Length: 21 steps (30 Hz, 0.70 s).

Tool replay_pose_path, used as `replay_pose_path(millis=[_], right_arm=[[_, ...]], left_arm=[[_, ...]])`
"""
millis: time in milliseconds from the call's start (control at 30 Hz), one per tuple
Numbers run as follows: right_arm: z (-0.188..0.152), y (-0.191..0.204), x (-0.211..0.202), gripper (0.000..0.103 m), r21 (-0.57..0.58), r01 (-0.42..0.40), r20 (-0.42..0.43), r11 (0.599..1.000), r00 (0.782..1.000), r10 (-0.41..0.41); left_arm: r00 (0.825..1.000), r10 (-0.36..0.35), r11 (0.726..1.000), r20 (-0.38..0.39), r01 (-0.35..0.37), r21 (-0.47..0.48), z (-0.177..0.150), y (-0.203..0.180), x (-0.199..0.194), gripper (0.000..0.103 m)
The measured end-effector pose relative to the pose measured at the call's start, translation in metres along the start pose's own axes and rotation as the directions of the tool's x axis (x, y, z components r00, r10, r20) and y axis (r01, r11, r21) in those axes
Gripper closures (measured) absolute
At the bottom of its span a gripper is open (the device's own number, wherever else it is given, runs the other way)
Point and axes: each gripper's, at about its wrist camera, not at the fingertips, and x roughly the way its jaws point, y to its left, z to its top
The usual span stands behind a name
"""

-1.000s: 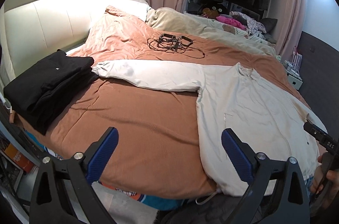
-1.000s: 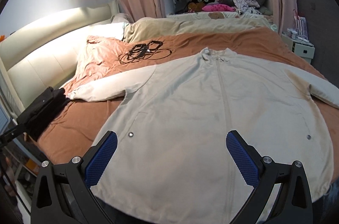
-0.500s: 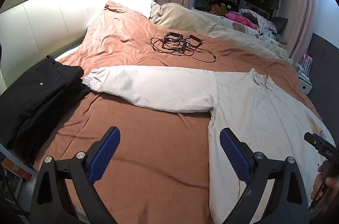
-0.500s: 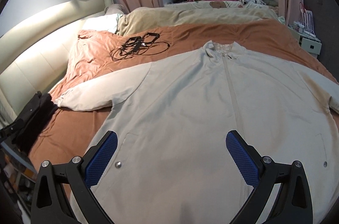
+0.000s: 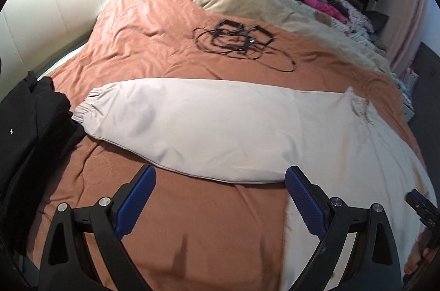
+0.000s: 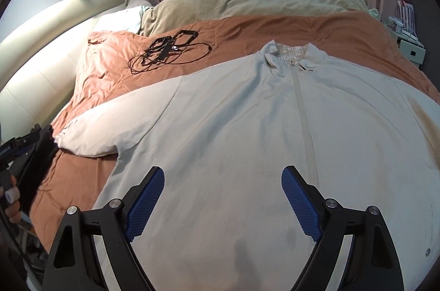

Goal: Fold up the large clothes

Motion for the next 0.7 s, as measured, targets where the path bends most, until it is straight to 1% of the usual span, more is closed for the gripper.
replay_pose_path(millis=[67, 133, 233, 300, 333, 367, 500, 567, 600, 633, 667, 700], right_arm=[[0.006, -0.003, 0.011, 0.020, -0.005, -0.001, -0.017, 1.000, 1.000, 0.001], [0.008, -0.005, 0.019, 0.020, -0.013, 0.000, -0.026, 1.000, 1.000, -0.001], [0.011, -0.008, 0.032, 0.021, -0.020, -0.002, -0.045, 1.000, 0.999, 0.001], [0.012, -0.010, 0.039, 0.028, -0.020, -0.008, -0.058, 1.000, 0.998, 0.007], [0.013, -0.010, 0.042, 0.034, -0.020, -0.012, -0.066, 1.000, 0.998, 0.010], [0.015, -0.010, 0.046, 0.037, -0.020, -0.019, -0.078, 1.000, 0.997, 0.017], [0.020, -0.009, 0.060, 0.038, -0.015, -0.043, -0.105, 0.999, 0.994, 0.042], [0.021, -0.005, 0.066, 0.041, -0.021, -0.048, -0.113, 0.999, 0.993, 0.046], [0.022, -0.003, 0.069, 0.043, -0.022, -0.050, -0.117, 0.998, 0.992, 0.047], [0.022, -0.001, 0.072, 0.048, -0.023, -0.054, -0.123, 0.998, 0.991, 0.051], [0.022, 0.002, 0.075, 0.051, -0.023, -0.059, -0.131, 0.998, 0.990, 0.056], [0.022, 0.005, 0.078, 0.052, -0.021, -0.066, -0.135, 0.998, 0.989, 0.063]], left_arm=[[0.999, 0.050, 0.999, -0.015, -0.050, -0.016, 0.005, 0.013, 0.017, 0.006], [0.996, 0.075, 0.996, -0.042, -0.077, -0.035, 0.008, 0.027, 0.032, 0.006], [0.989, 0.119, 0.990, -0.083, -0.125, -0.066, 0.012, 0.050, 0.053, 0.013], [0.985, 0.130, 0.984, -0.113, -0.143, -0.108, 0.014, 0.068, 0.065, 0.015], [0.984, 0.134, 0.980, -0.121, -0.149, -0.129, 0.016, 0.076, 0.070, 0.015], [0.981, 0.141, 0.976, -0.131, -0.160, -0.146, 0.016, 0.084, 0.075, 0.015], [0.972, 0.153, 0.962, -0.178, -0.188, -0.199, 0.017, 0.103, 0.098, 0.016], [0.966, 0.174, 0.953, -0.192, -0.214, -0.216, 0.015, 0.107, 0.109, 0.023], [0.962, 0.181, 0.946, -0.204, -0.227, -0.232, 0.013, 0.110, 0.117, 0.023], [0.961, 0.177, 0.943, -0.213, -0.227, -0.243, 0.011, 0.113, 0.125, 0.024], [0.959, 0.175, 0.939, -0.223, -0.231, -0.256, 0.010, 0.116, 0.132, 0.036], [0.957, 0.172, 0.934, -0.235, -0.235, -0.271, 0.008, 0.119, 0.139, 0.045]])
